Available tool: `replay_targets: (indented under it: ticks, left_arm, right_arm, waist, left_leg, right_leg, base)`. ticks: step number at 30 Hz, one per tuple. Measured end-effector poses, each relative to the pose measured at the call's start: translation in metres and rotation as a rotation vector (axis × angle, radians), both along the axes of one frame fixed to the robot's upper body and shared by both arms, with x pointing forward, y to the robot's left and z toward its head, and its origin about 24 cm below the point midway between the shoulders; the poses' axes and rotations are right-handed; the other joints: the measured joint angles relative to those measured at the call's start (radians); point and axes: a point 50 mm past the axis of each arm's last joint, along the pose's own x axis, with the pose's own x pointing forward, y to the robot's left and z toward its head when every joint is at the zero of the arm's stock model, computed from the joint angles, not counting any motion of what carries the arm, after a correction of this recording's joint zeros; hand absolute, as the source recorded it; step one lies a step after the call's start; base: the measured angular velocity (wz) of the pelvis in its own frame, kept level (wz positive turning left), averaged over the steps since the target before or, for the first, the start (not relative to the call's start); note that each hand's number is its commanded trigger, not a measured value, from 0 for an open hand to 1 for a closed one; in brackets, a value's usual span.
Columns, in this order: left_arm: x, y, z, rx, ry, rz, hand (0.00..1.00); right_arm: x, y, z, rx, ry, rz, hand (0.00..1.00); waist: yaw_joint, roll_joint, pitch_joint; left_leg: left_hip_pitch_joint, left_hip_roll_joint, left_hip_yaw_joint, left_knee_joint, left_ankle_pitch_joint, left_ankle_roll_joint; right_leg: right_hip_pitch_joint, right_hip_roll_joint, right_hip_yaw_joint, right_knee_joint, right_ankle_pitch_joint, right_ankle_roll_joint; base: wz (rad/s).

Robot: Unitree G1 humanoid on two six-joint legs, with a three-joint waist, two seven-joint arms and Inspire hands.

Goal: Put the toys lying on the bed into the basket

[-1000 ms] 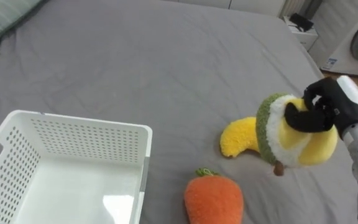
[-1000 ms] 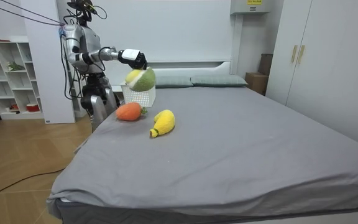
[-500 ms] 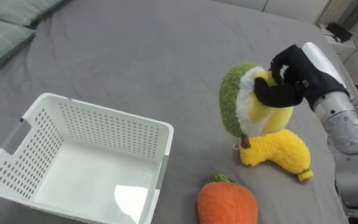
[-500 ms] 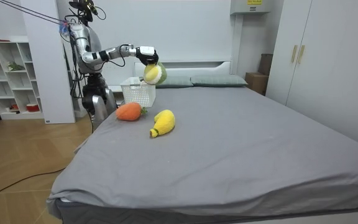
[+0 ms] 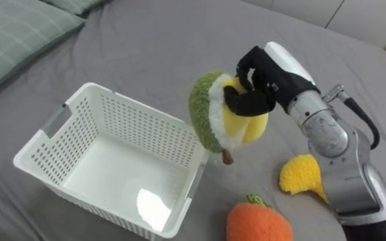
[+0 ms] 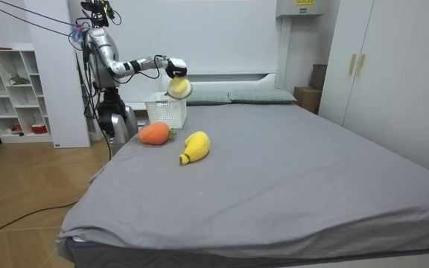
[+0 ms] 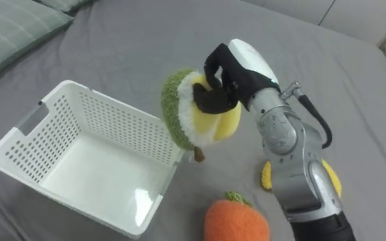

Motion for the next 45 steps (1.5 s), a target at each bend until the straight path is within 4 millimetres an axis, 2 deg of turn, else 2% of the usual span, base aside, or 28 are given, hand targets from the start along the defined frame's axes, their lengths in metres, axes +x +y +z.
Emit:
replay_targets:
  ticks: [4,6,8,10,11,12,14,17,20,34,45]
  left_arm:
    - [0.006,0.001,0.001,0.006,-0.017,-0.009,0.00]
    - [0.009,0.001,0.002,0.009,-0.021,-0.021,0.00]
    - [0.011,0.000,0.002,0.009,-0.021,-0.031,0.00]
    - [0.015,-0.002,0.002,0.006,-0.024,-0.045,0.00]
    - [0.015,-0.002,0.002,0.005,-0.024,-0.046,0.00]
    - [0.017,-0.003,0.002,0.004,-0.028,-0.051,0.00]
    - [0.021,-0.003,0.002,0.001,-0.034,-0.057,0.00]
    - [0.025,-0.002,0.003,0.001,-0.041,-0.058,0.00]
    - [0.023,-0.002,0.003,0.002,-0.028,-0.055,0.00]
    - [0.028,-0.001,0.006,0.013,-0.050,-0.067,0.00]
    - [0.025,-0.001,0.005,0.015,-0.046,-0.053,0.00]
  right_arm:
    - [-0.001,0.010,0.000,-0.018,0.003,0.040,1.00]
    - [0.000,0.014,0.000,-0.004,0.002,0.048,1.00]
    - [0.001,0.020,0.003,0.007,-0.005,0.062,1.00]
    - [0.002,0.031,0.003,0.009,-0.004,0.092,0.11]
    - [0.003,0.035,0.003,0.009,0.000,0.103,0.03]
    - [0.003,0.041,0.001,0.015,0.007,0.119,0.00]
    - [0.001,0.049,-0.002,0.023,0.021,0.142,0.00]
    - [0.002,0.051,-0.006,0.026,0.044,0.144,0.00]
    - [0.002,0.053,-0.007,0.031,0.048,0.145,0.00]
    - [0.004,0.045,-0.010,-0.001,0.059,0.129,0.00]
    - [0.007,0.035,-0.012,-0.011,0.050,0.089,0.00]
  waist:
    - [0.040,-0.002,-0.0010]
    - [0.049,-0.011,-0.0058]
    - [0.059,-0.012,-0.0046]
    - [0.071,-0.007,0.0006]
    - [0.071,-0.008,0.0006]
    - [0.071,-0.005,0.0042]
    - [0.074,-0.009,0.0053]
    - [0.094,-0.009,0.0059]
    - [0.097,-0.007,0.0067]
    - [0.088,-0.006,0.0077]
    - [0.063,-0.004,0.0074]
  left_leg:
    - [-0.019,-0.003,-0.011,0.000,0.003,-0.001]
    - [-0.024,-0.004,-0.020,0.001,0.005,-0.002]
    - [-0.029,-0.006,-0.024,0.000,0.010,-0.002]
    - [-0.031,-0.008,-0.027,0.000,0.011,-0.002]
    - [-0.031,-0.008,-0.028,0.000,0.011,-0.002]
    - [-0.033,-0.009,-0.031,0.000,0.011,-0.002]
    - [-0.040,-0.014,-0.051,0.002,0.014,-0.001]
    - [-0.041,-0.017,-0.052,0.002,0.016,0.001]
    - [-0.044,-0.018,-0.057,0.003,0.017,0.002]
    - [-0.054,-0.020,-0.069,0.008,0.017,0.002]
    - [-0.058,-0.023,-0.075,0.008,0.020,0.000]
  right_leg:
    - [-0.002,-0.003,-0.020,-0.013,0.000,0.000]
    - [-0.008,-0.003,-0.023,-0.013,0.000,0.000]
    - [-0.013,-0.004,-0.026,-0.013,0.000,0.000]
    - [-0.013,-0.006,-0.030,-0.014,0.000,0.000]
    - [-0.013,-0.006,-0.030,-0.014,0.000,0.000]
    - [-0.013,-0.006,-0.033,-0.014,0.000,0.000]
    - [-0.014,-0.009,-0.044,-0.014,0.000,0.000]
    - [-0.015,-0.011,-0.047,-0.014,0.000,0.000]
    - [-0.015,-0.012,-0.047,-0.014,0.000,0.000]
    - [-0.017,-0.013,-0.067,-0.015,0.000,0.000]
    - [-0.013,-0.013,-0.071,-0.027,0.000,0.000]
  base:
    - [0.10]
    - [0.13]
    - [0.07]
    - [0.02]
    - [0.04]
    - [0.09]
    - [0.19]
    - [0.04]
    - [0.05]
    - [0.02]
    - [0.01]
